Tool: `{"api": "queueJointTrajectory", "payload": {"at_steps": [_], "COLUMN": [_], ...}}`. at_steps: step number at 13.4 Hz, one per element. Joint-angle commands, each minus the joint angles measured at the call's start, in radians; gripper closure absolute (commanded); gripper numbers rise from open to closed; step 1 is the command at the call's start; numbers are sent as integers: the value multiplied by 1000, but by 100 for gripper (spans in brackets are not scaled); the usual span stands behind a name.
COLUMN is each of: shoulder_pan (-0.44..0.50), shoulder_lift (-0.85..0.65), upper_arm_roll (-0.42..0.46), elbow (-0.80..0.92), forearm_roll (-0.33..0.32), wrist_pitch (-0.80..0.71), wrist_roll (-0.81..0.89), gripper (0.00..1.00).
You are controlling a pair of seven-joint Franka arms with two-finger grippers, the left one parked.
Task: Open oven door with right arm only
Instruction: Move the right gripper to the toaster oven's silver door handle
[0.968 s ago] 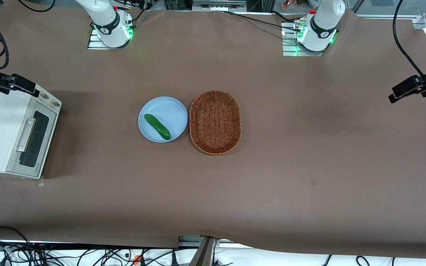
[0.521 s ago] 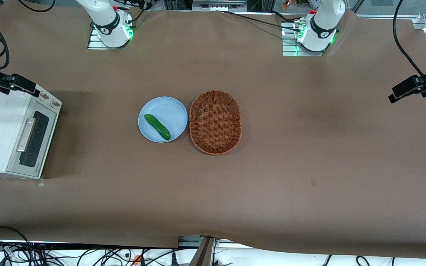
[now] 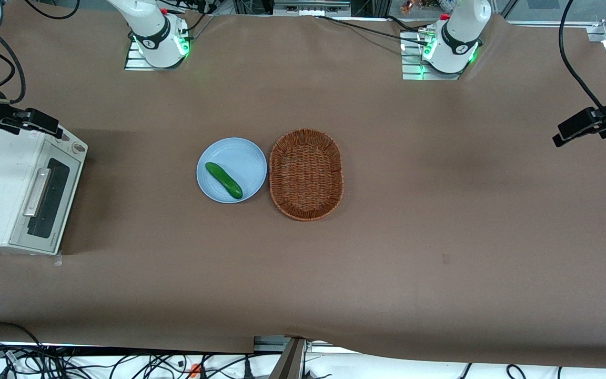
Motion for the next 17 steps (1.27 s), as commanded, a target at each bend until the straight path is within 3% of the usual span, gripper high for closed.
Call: {"api": "queueJointTrajectory", "payload": {"at_steps": [1, 2, 3, 4, 5, 10, 14, 17], "shoulder_pan": [60, 87, 113, 132, 135, 118, 118, 114], "shoulder_lift": [49, 66, 81, 107, 126, 248, 310, 348], "upper_arm_roll": [7, 7, 9, 7, 7, -20, -43, -69], "elbow": [-2, -1, -1, -1, -2, -8, -10, -11], "forearm_roll": [-128, -200, -246, -286, -326, -535, -635, -652], "wrist_pitch": [-11, -6, -1, 6, 20, 133, 177, 252], "wrist_roll": [38, 82, 107, 124, 139, 155, 225, 234], "gripper": [4, 43, 75, 96, 100, 100, 100, 100]}}
